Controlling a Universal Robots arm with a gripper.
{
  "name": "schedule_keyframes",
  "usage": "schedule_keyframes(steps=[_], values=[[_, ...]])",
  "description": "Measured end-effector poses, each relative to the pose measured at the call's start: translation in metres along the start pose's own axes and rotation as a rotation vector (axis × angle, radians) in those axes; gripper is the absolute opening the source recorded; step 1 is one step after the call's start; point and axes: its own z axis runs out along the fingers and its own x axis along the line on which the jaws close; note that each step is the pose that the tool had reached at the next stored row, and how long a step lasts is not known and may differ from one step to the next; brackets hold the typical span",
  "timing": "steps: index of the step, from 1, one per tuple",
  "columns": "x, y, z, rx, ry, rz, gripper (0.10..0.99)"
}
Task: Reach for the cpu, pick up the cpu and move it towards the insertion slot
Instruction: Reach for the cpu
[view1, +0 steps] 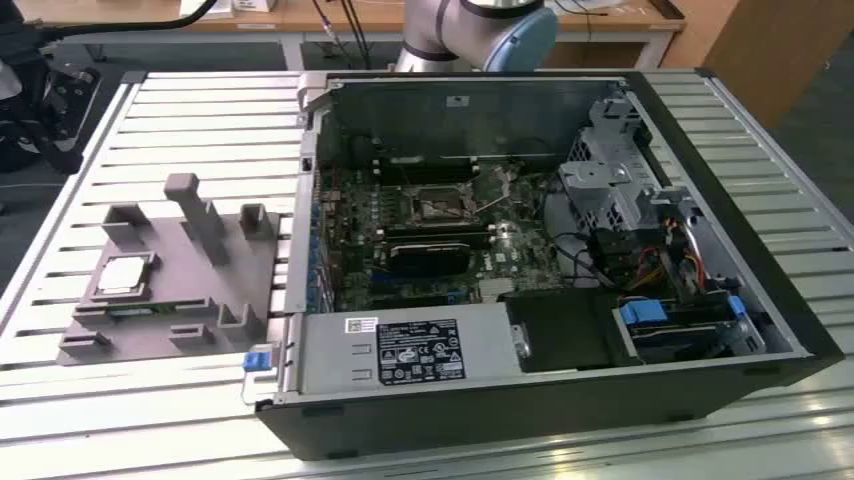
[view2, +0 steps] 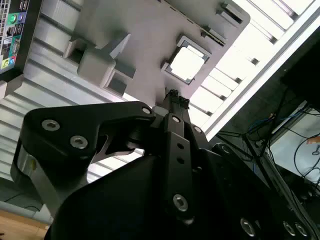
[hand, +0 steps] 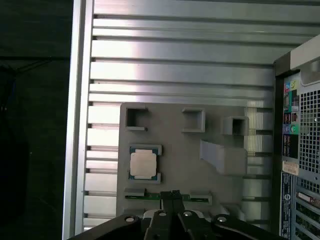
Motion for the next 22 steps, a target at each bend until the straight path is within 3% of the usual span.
schedule_keyframes(steps=[22], values=[[0.0000, -0.0007, 0.0063, 0.000, -0.0002, 0.000, 0.106]])
